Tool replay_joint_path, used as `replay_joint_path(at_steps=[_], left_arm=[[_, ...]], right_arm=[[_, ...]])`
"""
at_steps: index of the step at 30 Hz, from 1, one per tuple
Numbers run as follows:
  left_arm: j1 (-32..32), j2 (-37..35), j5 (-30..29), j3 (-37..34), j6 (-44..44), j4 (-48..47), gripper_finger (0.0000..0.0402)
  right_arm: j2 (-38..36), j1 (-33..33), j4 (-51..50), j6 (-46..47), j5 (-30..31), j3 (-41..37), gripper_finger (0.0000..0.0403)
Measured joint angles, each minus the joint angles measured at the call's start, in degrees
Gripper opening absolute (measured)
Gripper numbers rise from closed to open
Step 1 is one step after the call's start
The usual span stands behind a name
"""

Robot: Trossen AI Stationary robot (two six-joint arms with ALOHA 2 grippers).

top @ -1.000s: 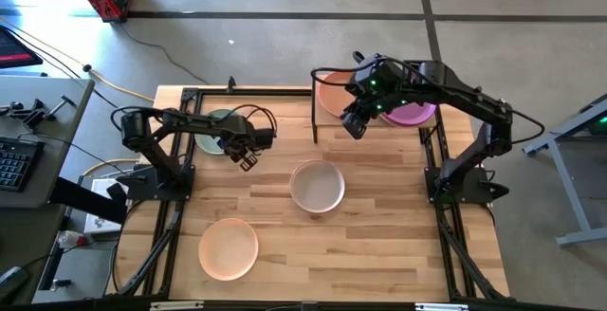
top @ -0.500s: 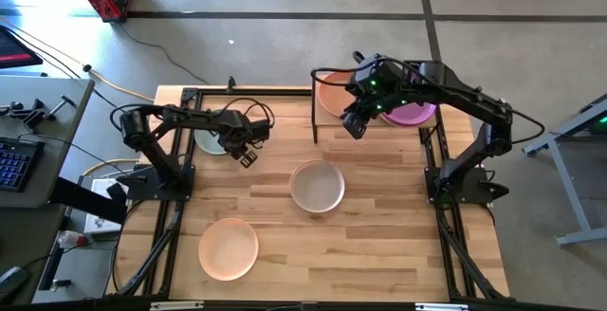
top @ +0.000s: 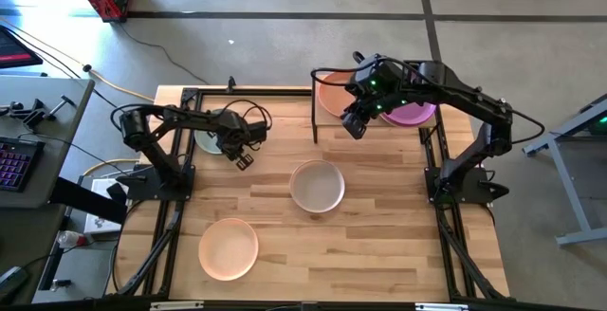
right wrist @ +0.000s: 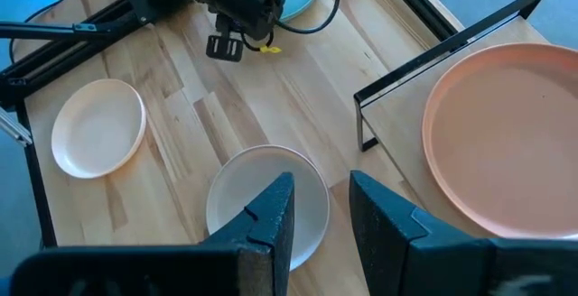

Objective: Place and stack plates onto a shelf
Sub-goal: Stack the blue plate on top of the brown plate on the shelf

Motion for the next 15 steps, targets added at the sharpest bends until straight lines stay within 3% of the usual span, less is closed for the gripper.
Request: replay_joint_path(at_steps=[4,15], left_arm=[[-1.5,0.0,-0.2,0.0,2.6,0.1,0.0009],[-10.2,0.0,-1.0,0.9,3.8,-4.2,0.0003]], right_arm=[[0.0,0.0,0.0,0.1,0.0,0.0,0.0087],[0.0,0.0,0.0,0.1,0.0,0.0,0.0087]])
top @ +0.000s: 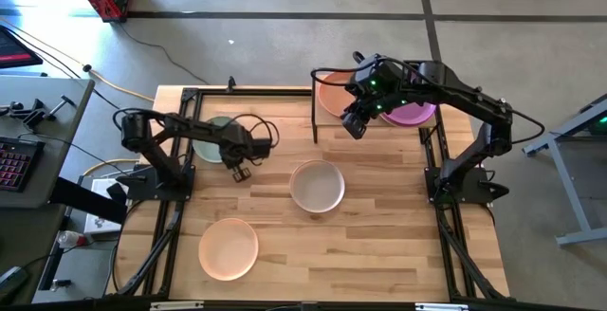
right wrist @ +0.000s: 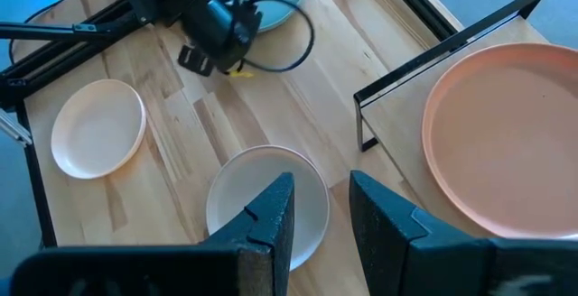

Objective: Place and stack plates onto a shelf
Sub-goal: Stack the blue plate on top of the brown plate on the shelf

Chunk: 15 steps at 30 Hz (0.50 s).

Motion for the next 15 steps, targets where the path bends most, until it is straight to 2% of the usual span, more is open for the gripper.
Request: replay_joint_path(at_steps=[8,15], left_arm=[[-8.4,0.0,-4.1,6.8,0.1,-9.5,0.0002],[-16.0,0.0,-11.8,17.7,1.6,-21.2,0.0001]], right_arm=[[0.0,0.0,0.0,-0.2,0.8,0.0,0.0087],[0.0,0.0,0.0,-1.4,0.8,0.0,0.0087]])
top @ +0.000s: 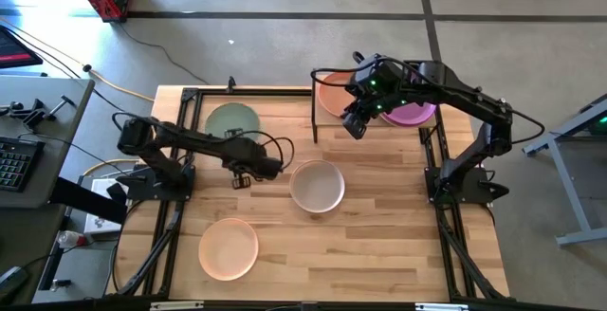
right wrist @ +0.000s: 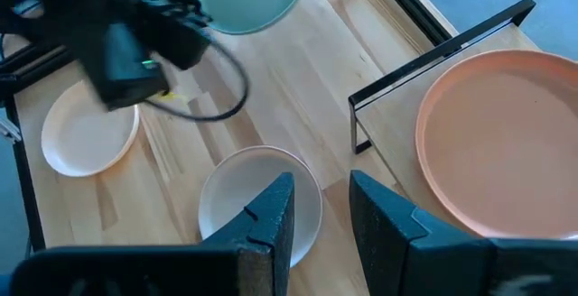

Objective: Place and stack plates onto a shelf
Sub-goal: Stack the blue plate on top of the brown plate on the shelf

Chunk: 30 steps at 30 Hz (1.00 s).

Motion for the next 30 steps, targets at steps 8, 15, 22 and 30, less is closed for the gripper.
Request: replay_joint_path(at_steps=[8,15,22,30], left_arm=[[-7.8,0.0,-8.9,12.6,6.9,-5.6,0.0001],[-12.2,0.0,-14.9,19.4,23.9,-5.2,0.0001],[-13.8,0.0,-18.5,22.1,35.4,-5.1,0.0001],[-13.8,0.0,-18.5,22.3,38.8,-5.2,0.0002]], right_arm=[[0.0,0.0,0.0,-1.9,-1.7,0.0,0.0087],[0.0,-0.2,1.8,-1.3,-1.0,0.0,0.0087],[1.2,-0.2,5.1,-1.2,0.6,0.0,0.0087],[3.1,-0.2,5.7,-2.7,0.4,0.0,0.0087]])
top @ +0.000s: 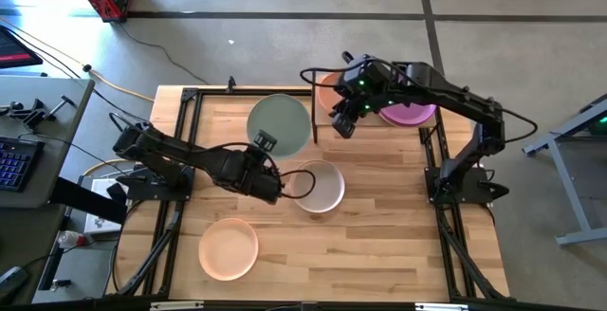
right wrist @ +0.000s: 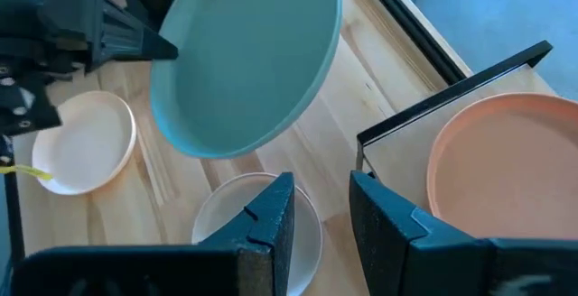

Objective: Place and stack plates onto a shelf
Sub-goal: Stack the blue plate on top of the brown plate on the shelf

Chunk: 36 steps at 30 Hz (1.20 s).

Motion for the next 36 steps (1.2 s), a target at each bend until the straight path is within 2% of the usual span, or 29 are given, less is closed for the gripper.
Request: replay_joint_path(at_steps=[5,11,18,26,36], left_arm=[[0.0,0.0,-0.7,0.0,3.7,0.1,0.0002],[0.0,0.0,-0.9,0.0,4.5,0.1,0.0002],[0.4,0.0,-1.7,0.0,13.8,0.2,0.0002],[1.8,0.0,-6.9,0.0,22.3,0.3,0.0003],[2.8,0.0,-11.4,0.0,22.8,2.1,0.0003]], right_arm=[[1.3,0.0,0.1,-0.1,0.5,0.0,0.0087],[2.0,0.0,3.0,-2.0,5.6,0.0,0.0087],[3.5,-1.2,3.6,4.6,8.1,0.0,0.0087],[4.4,-1.0,3.8,5.9,7.0,0.0,0.0087],[5.3,-0.6,4.1,6.8,5.9,0.0,0.0087]])
